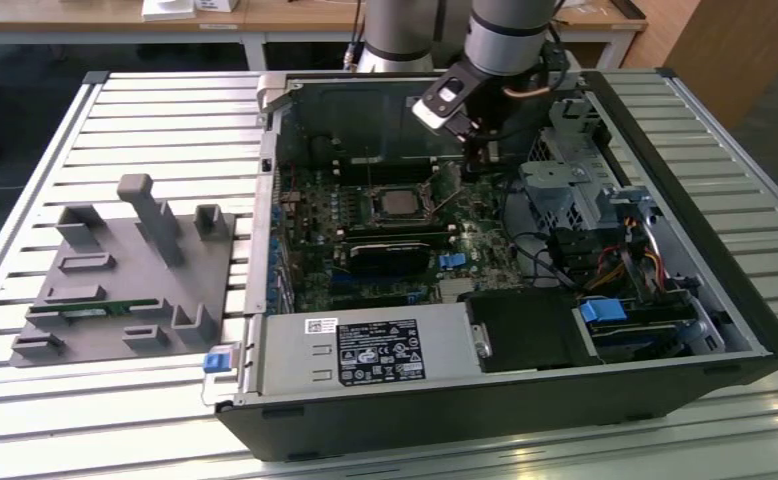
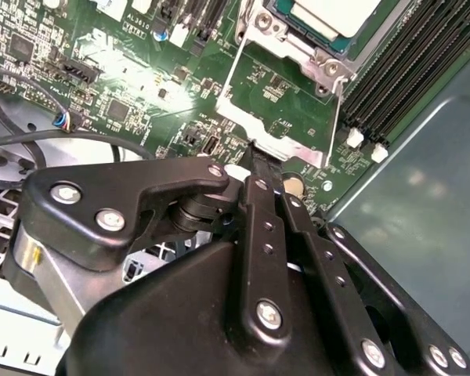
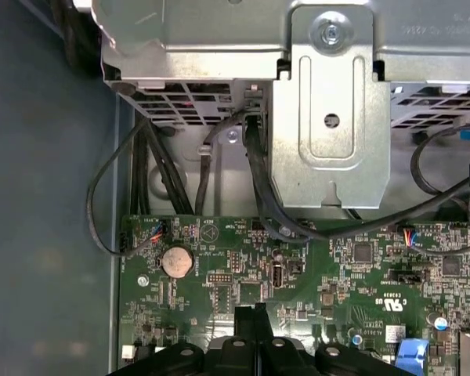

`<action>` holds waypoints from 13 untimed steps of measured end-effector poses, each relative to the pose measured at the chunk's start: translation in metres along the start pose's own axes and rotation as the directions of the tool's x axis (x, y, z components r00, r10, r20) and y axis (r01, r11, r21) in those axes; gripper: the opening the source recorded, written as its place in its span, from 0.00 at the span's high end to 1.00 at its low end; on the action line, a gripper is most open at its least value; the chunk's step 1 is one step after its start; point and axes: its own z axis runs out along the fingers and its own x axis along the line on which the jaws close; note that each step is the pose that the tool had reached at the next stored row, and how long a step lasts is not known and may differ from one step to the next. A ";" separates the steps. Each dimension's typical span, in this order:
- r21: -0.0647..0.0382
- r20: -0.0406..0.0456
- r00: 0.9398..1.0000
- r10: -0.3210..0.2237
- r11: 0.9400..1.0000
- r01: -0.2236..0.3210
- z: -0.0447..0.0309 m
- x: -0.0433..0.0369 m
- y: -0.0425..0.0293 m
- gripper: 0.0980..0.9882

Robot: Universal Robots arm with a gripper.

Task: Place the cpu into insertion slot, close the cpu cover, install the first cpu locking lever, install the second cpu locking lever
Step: 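Close the cpu cover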

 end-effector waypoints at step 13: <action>0.000 0.000 1.000 0.000 1.000 0.000 -0.0002 0.0000 -0.0123 0.98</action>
